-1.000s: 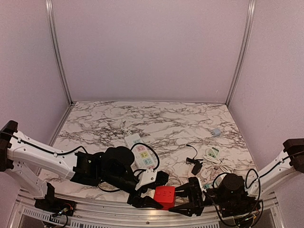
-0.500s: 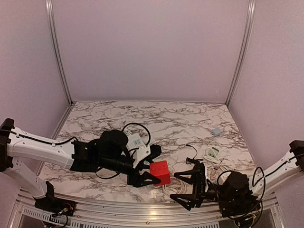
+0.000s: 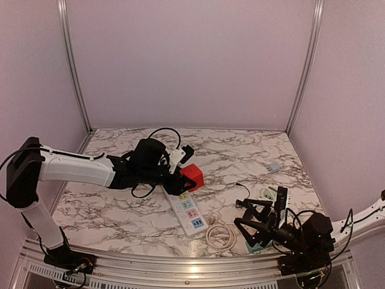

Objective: Insert the plug
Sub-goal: Pass from the right arm to the left, then insert the plug into the socket slot.

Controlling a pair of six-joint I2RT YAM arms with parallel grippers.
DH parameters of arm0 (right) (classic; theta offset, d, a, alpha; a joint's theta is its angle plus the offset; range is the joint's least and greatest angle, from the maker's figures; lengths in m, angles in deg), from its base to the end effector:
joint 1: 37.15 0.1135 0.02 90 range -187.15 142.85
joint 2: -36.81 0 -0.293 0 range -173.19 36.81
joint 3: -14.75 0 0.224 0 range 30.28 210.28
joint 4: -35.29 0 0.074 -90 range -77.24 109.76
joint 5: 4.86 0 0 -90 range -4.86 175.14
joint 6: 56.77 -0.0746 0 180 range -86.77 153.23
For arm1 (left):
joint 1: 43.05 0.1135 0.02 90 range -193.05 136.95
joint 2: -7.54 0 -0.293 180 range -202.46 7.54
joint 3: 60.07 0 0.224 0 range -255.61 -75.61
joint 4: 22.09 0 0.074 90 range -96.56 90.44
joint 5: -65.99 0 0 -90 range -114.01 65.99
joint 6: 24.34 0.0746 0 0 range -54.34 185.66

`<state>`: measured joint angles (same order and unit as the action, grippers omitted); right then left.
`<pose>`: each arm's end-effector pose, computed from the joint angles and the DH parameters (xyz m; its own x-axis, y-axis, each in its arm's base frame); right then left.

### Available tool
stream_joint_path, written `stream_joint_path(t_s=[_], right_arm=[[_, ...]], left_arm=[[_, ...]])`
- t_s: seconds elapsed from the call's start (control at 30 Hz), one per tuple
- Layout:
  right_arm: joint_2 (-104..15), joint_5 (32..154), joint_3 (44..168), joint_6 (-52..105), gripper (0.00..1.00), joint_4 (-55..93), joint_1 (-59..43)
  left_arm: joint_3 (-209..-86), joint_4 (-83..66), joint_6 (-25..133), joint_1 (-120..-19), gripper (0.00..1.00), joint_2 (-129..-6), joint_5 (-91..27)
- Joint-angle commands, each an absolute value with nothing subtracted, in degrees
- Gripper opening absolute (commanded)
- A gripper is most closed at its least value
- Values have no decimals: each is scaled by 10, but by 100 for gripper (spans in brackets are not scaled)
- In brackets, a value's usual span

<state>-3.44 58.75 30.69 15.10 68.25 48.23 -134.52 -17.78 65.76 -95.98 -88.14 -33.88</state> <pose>0.0443 0.1366 0.2318 -0.2553 0.3012 -0.9187 -0.8187 0.4382 0.3712 0.2254 -0.3196 0.2604 -0.2584 0.3448 -0.9024 0.8798 0.4699 -0.0723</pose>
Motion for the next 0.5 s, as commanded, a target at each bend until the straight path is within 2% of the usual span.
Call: stream_joint_path(t_s=[0.0, 0.3, 0.47], right_arm=[[-13, 558, 259, 138, 96, 647, 484], [-90, 565, 282, 140, 96, 660, 484], [-115, 561, 291, 142, 96, 666, 484]], left_arm=[[-1364, -163, 653, -955, 0, -914, -338], [-1292, -225, 623, -959, 0, -910, -384], [-1255, -246, 591, -974, 0, -890, -372]])
